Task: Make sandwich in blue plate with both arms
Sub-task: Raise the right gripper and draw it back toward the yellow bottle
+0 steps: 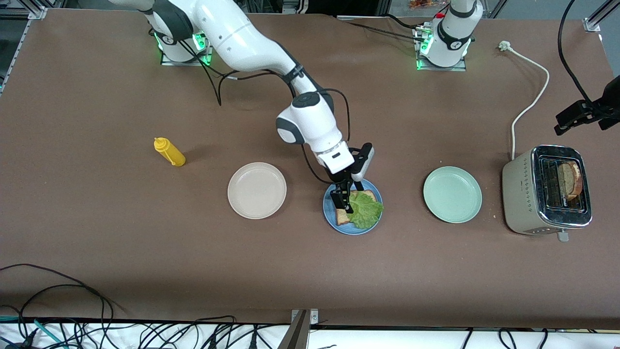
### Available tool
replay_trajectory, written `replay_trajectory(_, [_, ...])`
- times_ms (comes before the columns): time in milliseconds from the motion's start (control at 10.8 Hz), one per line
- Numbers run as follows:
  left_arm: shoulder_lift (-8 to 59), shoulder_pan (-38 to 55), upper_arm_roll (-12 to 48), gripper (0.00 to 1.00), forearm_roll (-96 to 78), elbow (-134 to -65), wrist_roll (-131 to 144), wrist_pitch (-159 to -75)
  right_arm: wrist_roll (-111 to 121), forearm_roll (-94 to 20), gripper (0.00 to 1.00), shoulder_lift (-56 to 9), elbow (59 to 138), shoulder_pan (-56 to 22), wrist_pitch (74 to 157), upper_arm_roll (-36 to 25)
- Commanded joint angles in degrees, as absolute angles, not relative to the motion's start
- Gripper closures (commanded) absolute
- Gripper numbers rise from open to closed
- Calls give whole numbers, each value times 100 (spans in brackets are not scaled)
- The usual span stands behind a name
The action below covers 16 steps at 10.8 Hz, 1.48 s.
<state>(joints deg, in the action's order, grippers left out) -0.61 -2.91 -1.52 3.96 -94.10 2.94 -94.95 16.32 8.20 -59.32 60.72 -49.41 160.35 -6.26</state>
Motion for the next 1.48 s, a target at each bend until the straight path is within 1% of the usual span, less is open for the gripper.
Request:
replay_trajectory(0, [35, -316, -132, 0, 422, -9237, 246, -9448, 1635, 267, 0, -4426, 6905, -4878, 14366, -571])
replay_trajectory(93, [166, -325, -141, 0, 465, -9237, 246, -9448, 1626, -32, 0, -3925, 7108, -4774, 13709, -597])
replay_trajectory(185, [289, -316, -149, 0, 483, -9229, 255, -9448, 1617, -261, 0, -3546, 7119, -4668, 12893, -641])
replay_trajectory(278, [351, -351, -167, 0, 483, -9229, 246, -9466, 1591, -412, 0, -3203, 7110, -4493, 12189, -763])
replay_trajectory(371, [560, -421, -158, 0, 588, -9229, 255, -9483, 1600, -552, 0, -2921, 7110, -4317, 11668, -939])
replay_trajectory(463, [980, -439, -167, 0, 737, -9185, 229, -9483, 1591, -641, 0, -2700, 7110, -4202, 11211, -1219])
replay_trajectory(556, [1097, -631, -202, 0, 730, -8924, 194, -9483, 1600, -842, 0, -2516, 7110, -4071, 10745, -1500])
replay_trajectory(741, [1440, -834, -211, 0, 695, -8816, -287, -9501, 1556, -1089, 0, -2295, 7110, -3990, 9761, -2150])
replay_trajectory(926, [1826, -1159, -202, 0, 686, -8649, -719, -9807, 1564, -1046, 0, -2250, 7119, -3990, 9091, -2809])
replay_trajectory(1112, [2204, -1353, -202, 0, 712, -8491, -957, -10001, 1660, -1046, 0, -2250, 7372, -3990, 8737, -3390])
replay_trajectory(1389, [2451, -1432, -211, 0, 721, -8350, -1019, -10080, 2266, -1037, 0, -1593, 8521, -3990, 9165, -3726])
